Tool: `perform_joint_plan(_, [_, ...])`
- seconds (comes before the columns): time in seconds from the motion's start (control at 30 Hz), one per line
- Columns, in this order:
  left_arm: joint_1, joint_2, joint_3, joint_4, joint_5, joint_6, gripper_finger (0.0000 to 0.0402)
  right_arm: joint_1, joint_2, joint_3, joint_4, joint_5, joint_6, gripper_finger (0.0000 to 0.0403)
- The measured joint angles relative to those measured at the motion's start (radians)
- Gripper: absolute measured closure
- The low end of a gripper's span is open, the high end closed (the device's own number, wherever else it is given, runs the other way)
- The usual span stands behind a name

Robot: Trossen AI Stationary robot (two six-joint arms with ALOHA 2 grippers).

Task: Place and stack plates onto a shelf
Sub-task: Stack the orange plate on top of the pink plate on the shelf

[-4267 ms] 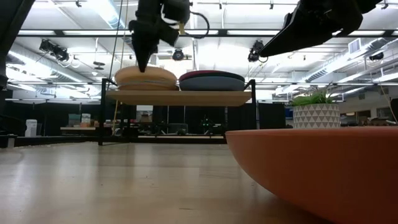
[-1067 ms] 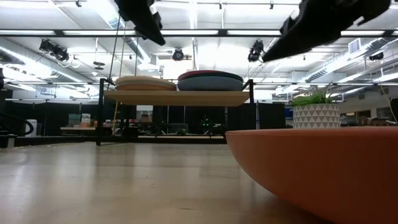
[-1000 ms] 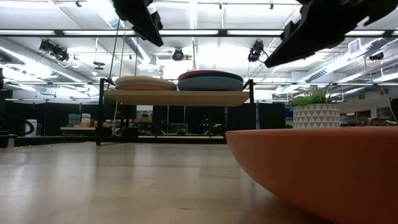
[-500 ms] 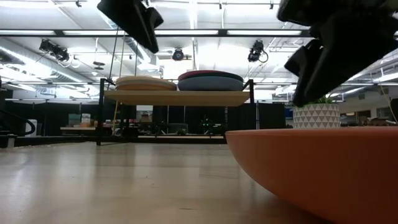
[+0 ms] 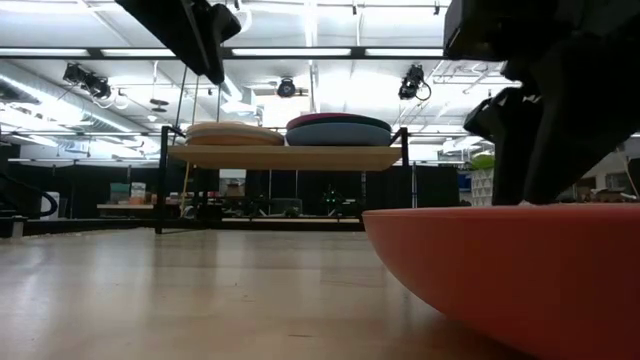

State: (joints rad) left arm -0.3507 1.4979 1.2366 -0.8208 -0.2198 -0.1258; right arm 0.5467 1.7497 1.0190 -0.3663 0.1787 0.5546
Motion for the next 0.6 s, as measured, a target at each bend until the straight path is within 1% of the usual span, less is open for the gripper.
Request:
perform_joint_plan(0.17, [-0.003, 0.0, 0.0, -0.008, -0.005, -0.002, 0.026, 0.003, 0.022, -0.001, -0.004, 0.006, 0.004, 0.023])
perform_joint_plan(0.37, [-0.002, 0.001, 0.0, -0.008, -0.006, -0.002, 0.026, 0.003, 0.05, -0.001, -0.006, 0.009, 0.004, 0.0241])
perform_joint_plan(0.47, [-0.002, 0.001, 0.0, -0.008, -0.006, -0.003, 0.026, 0.003, 0.045, -0.001, -0.007, 0.018, -0.002, 0.0259])
perform_joint_plan(0.6, [-0.003, 0.001, 0.0, -0.008, -0.006, -0.001, 0.026, 0.003, 0.044, -0.001, -0.004, 0.007, -0.006, 0.0308])
